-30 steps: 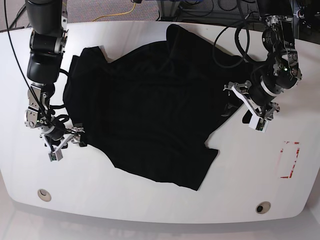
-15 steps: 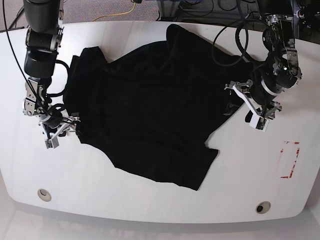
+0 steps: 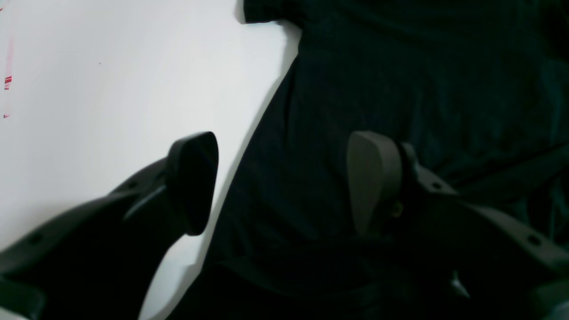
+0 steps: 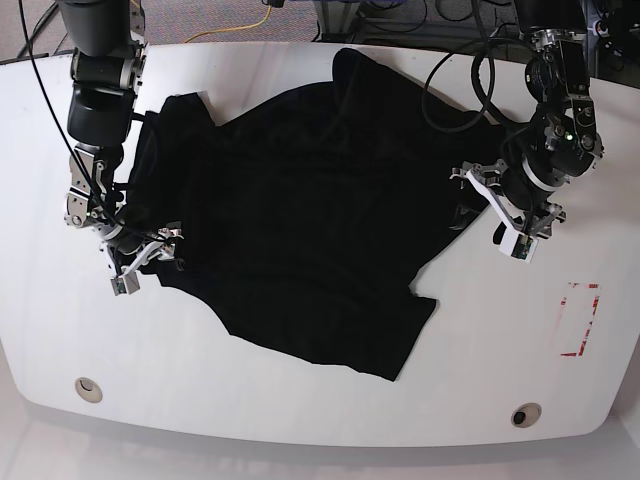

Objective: Layout the t-shirt on the table in an organized manner, then fold the t-shirt properly
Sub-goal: 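Grasp the shirt edges with both grippers and pull them apart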

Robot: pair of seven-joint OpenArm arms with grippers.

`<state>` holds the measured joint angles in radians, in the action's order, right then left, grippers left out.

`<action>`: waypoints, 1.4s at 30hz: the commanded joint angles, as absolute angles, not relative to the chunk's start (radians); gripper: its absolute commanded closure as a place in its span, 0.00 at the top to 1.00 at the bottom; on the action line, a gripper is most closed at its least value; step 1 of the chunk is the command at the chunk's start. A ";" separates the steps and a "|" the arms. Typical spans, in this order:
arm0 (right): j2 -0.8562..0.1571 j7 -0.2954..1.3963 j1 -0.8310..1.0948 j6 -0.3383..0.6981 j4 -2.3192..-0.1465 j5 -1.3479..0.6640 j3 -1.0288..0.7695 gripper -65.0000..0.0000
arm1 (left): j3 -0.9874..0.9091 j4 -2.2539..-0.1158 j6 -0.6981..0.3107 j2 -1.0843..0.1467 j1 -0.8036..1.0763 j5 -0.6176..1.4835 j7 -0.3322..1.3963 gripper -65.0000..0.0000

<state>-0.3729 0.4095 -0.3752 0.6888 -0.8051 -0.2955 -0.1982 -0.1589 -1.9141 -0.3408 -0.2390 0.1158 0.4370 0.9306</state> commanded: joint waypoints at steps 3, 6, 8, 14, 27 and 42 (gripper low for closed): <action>-0.375 0.440 -0.371 0.698 -0.848 -0.294 -0.196 0.64 | -0.163 -1.931 -0.341 -0.248 0.102 0.443 0.909 0.66; -0.366 0.440 -0.371 0.698 -0.851 -0.291 -0.196 0.42 | -0.163 -1.931 -0.341 -0.248 0.104 0.443 0.909 0.66; -0.366 0.440 -0.372 0.698 -0.851 -0.289 -0.197 0.25 | -0.163 -1.931 -0.341 -0.248 0.104 0.443 0.909 0.66; -0.367 0.440 -0.377 0.698 -0.851 -0.288 -0.197 0.00 | -0.163 -1.931 -0.341 -0.248 0.104 0.443 0.909 0.66; -0.438 0.435 -0.395 0.599 -0.848 -0.289 -0.200 0.00 | -0.163 -1.931 -0.341 -0.248 0.125 0.446 0.909 0.66; -0.504 0.418 -0.364 0.541 -0.845 -0.288 -0.297 0.00 | -0.163 -1.933 -0.341 -0.248 0.162 0.449 0.909 0.66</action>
